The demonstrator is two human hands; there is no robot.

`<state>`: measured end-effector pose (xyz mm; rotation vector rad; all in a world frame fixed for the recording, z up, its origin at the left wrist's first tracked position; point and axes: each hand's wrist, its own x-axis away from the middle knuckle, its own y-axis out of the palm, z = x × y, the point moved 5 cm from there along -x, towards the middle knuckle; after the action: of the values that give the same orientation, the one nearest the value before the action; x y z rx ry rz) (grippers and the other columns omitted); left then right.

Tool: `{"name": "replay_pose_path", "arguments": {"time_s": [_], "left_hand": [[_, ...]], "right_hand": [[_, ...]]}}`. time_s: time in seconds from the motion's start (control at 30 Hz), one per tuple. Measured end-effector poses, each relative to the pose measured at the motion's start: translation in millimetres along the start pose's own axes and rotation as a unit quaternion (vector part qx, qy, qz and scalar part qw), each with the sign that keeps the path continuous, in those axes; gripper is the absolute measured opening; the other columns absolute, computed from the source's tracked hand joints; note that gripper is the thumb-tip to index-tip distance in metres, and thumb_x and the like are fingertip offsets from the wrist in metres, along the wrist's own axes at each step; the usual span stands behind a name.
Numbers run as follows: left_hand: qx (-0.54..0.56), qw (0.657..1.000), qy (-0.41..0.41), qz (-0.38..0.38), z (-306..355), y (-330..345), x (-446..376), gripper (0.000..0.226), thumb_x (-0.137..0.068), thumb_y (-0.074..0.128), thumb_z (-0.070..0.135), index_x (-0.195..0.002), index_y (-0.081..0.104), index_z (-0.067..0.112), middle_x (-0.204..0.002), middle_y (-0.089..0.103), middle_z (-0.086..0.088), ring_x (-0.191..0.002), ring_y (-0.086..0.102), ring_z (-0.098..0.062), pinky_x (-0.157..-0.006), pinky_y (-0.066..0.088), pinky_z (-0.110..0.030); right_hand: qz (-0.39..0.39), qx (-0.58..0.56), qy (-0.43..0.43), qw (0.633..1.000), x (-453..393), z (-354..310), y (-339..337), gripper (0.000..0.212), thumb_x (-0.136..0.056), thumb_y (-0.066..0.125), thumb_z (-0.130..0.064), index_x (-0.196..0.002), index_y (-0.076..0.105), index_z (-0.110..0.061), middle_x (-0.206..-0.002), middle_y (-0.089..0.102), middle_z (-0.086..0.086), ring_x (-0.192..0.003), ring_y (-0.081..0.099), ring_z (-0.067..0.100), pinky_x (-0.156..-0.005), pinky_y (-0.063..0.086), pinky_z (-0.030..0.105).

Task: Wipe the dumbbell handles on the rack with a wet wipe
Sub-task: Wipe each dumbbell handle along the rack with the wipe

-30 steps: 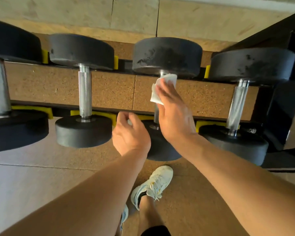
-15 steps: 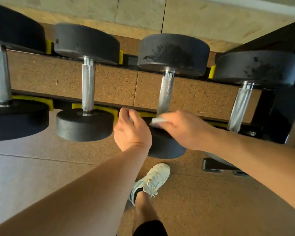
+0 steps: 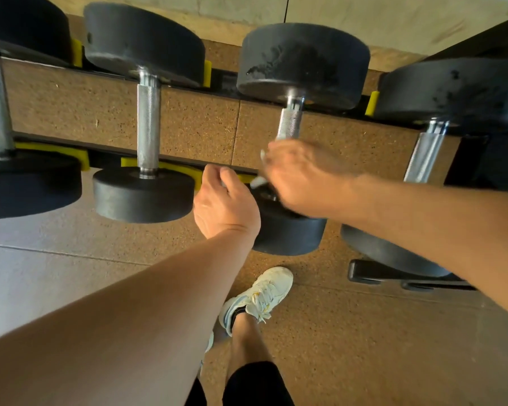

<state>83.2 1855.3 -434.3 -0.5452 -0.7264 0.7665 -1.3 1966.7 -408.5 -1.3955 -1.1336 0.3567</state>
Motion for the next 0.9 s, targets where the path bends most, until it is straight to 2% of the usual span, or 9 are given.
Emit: {"name": "replay_pose_path", "arguments": {"time_s": [0.17, 0.23, 0.3, 0.37, 0.43, 0.57, 0.67, 0.77, 0.9], "left_hand": [[0.011, 1.000, 0.015, 0.002, -1, 0, 2, 0.032, -0.100, 0.034, 0.027, -0.086, 0.061, 0.015, -0.076, 0.056, -0.002, -0.076, 0.049, -0.027, -0.069, 0.032, -0.036], [0.020, 1.000, 0.015, 0.001, 0, 0, 3, 0.032, -0.097, 0.033, 0.029, -0.084, 0.059, 0.017, -0.075, 0.057, -0.002, -0.078, 0.052, -0.028, -0.070, 0.038, -0.038], [0.024, 1.000, 0.011, 0.001, 1, 0, 3, 0.032, -0.095, 0.032, 0.030, -0.084, 0.059, 0.017, -0.075, 0.059, -0.003, -0.077, 0.052, -0.029, -0.071, 0.040, -0.040], [0.022, 1.000, 0.013, 0.003, 1, 0, 4, 0.033, -0.094, 0.031, 0.031, -0.084, 0.059, 0.017, -0.075, 0.059, -0.004, -0.076, 0.052, -0.028, -0.070, 0.038, -0.039], [0.018, 1.000, 0.011, -0.003, 2, 0, 4, 0.032, -0.097, 0.033, 0.028, -0.085, 0.060, 0.016, -0.075, 0.058, -0.003, -0.076, 0.050, -0.028, -0.069, 0.033, -0.036], [0.005, 1.000, 0.005, -0.005, -1, 0, 0, 0.030, -0.099, 0.036, 0.024, -0.086, 0.061, 0.014, -0.079, 0.060, -0.006, -0.077, 0.048, -0.030, -0.068, 0.028, -0.035], [-0.003, 1.000, 0.007, -0.007, -1, 1, -1, 0.030, -0.099, 0.037, 0.025, -0.086, 0.062, 0.015, -0.081, 0.061, -0.006, -0.078, 0.046, -0.029, -0.068, 0.026, -0.035], [-0.002, 1.000, 0.012, -0.002, -1, 1, 0, 0.031, -0.099, 0.036, 0.026, -0.086, 0.062, 0.015, -0.081, 0.062, -0.006, -0.076, 0.044, -0.027, -0.068, 0.027, -0.035], [0.002, 1.000, 0.010, -0.006, -2, 1, 2, 0.030, -0.100, 0.036, 0.024, -0.086, 0.061, 0.016, -0.071, 0.053, 0.002, -0.072, 0.047, -0.025, -0.068, 0.030, -0.034]], "right_hand": [[0.019, -0.390, 0.204, 0.898, 32, 3, -1, 0.034, -0.105, 0.045, -0.032, -0.081, 0.064, -0.021, -0.064, 0.055, -0.002, -0.057, 0.050, 0.014, -0.054, 0.034, 0.032], [0.170, -0.366, 0.211, 0.890, 35, 15, -28, 0.026, -0.106, 0.045, -0.028, -0.106, 0.070, -0.025, -0.077, 0.065, 0.001, -0.065, 0.057, 0.012, -0.054, 0.038, 0.023], [0.270, -0.237, 0.112, 0.926, 24, 13, -52, 0.033, -0.102, 0.049, -0.015, -0.132, 0.063, -0.017, -0.112, 0.072, 0.009, -0.099, 0.066, 0.013, -0.077, 0.048, 0.013], [0.187, -0.014, -0.003, 0.982, -1, 14, -43, 0.042, -0.097, 0.041, -0.010, -0.133, 0.061, -0.012, -0.134, 0.063, 0.011, -0.130, 0.054, 0.023, -0.107, 0.045, 0.036], [0.068, 0.097, -0.007, 0.993, -16, 25, -31, 0.054, -0.091, 0.023, -0.017, -0.124, 0.065, -0.013, -0.129, 0.063, 0.008, -0.132, 0.049, 0.027, -0.115, 0.035, 0.043], [0.016, 0.050, -0.002, 0.999, -10, 19, -7, 0.044, -0.092, 0.026, -0.023, -0.104, 0.068, -0.018, -0.101, 0.064, 0.002, -0.105, 0.056, 0.023, -0.098, 0.048, 0.043], [-0.013, -0.141, 0.037, 0.989, 13, -4, 12, 0.032, -0.098, 0.038, -0.026, -0.103, 0.069, -0.018, -0.096, 0.067, 0.004, -0.091, 0.062, 0.026, -0.080, 0.052, 0.044], [-0.029, -0.422, 0.157, 0.893, 43, 1, 22, 0.034, -0.104, 0.046, -0.036, -0.103, 0.071, -0.013, -0.093, 0.070, 0.016, -0.088, 0.064, 0.035, -0.076, 0.048, 0.046], [0.259, -0.591, 0.456, 0.613, 94, 32, 9, 0.028, -0.104, 0.048, -0.039, -0.087, 0.068, -0.029, -0.089, 0.072, 0.004, -0.089, 0.070, 0.027, -0.072, 0.056, 0.044]]}}
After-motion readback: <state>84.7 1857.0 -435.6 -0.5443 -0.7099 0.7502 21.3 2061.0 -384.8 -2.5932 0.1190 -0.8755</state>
